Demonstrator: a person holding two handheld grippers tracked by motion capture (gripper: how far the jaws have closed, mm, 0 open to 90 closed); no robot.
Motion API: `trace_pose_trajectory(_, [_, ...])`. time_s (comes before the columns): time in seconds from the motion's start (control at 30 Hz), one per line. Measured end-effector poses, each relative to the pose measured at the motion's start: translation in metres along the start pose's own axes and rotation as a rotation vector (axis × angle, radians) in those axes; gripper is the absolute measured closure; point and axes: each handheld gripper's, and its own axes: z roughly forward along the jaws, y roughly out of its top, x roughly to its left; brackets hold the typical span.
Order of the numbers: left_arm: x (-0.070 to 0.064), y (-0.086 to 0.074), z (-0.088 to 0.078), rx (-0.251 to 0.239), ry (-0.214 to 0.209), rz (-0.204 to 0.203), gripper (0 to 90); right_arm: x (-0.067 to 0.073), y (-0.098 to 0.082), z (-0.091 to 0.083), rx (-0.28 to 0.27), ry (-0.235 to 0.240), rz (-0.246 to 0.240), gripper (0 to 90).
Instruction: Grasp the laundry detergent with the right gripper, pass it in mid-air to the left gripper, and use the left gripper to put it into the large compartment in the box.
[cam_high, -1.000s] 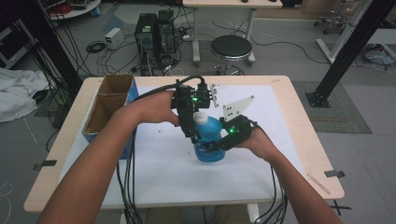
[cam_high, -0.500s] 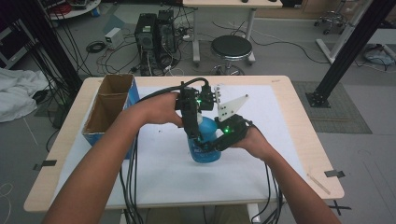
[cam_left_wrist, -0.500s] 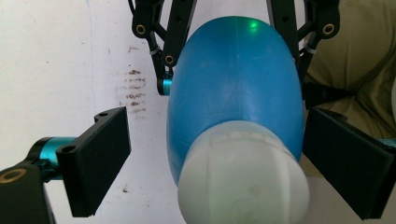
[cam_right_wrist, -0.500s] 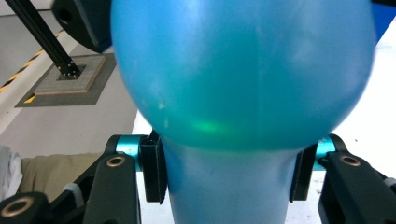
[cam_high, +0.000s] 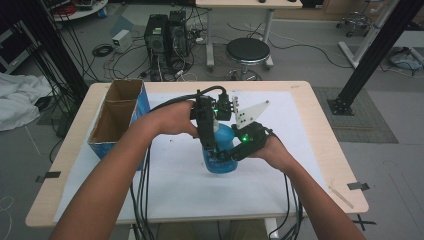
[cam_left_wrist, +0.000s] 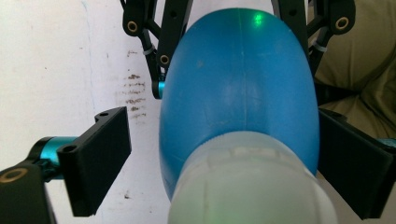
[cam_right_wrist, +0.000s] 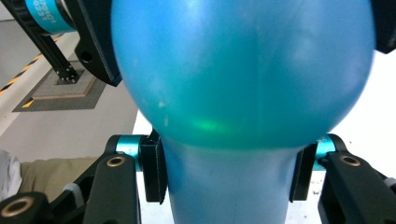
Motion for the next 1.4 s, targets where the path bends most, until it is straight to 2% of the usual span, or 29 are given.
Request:
trace_pose_trajectory(0.1, [-0.0001, -0.0002, -0.0002, 0.001, -0.001, 0.000, 13.8, 0.0003, -0.0003, 0.0011, 0.008, -0.001, 0.001, 44.5])
trace_pose_trajectory(0.17, [0.0002, -0.0006, -0.0004, 0.001, -0.005, 0.006, 18.1, 0.0003, -0.0005, 0.0013, 0.006, 0.000, 0.004, 44.5])
trace_pose_trajectory(0.47, [-0.0003, -0.0008, 0.0007, 0.004, -0.003, 0.011, 18.3, 0.0006, -0.0001, 0.0013, 0.002, 0.000, 0.001, 44.5])
trace_pose_trajectory(0.83, [-0.0015, 0.0002, -0.0003, 0.004, -0.005, 0.029, 25.8, 0.0022, 0.0003, 0.0004, 0.003, -0.002, -0.004, 44.4])
trace_pose_trajectory(1.17, [-0.0055, -0.0001, -0.0020, 0.000, -0.016, 0.056, 37.0, 0.0036, 0.0005, 0.0021, 0.004, 0.005, -0.002, 44.5])
trace_pose_trajectory(1.4, [-0.0069, 0.0001, -0.0016, 0.002, -0.021, 0.060, 37.3, 0.0051, 0.0006, 0.0022, 0.006, 0.009, -0.004, 44.5])
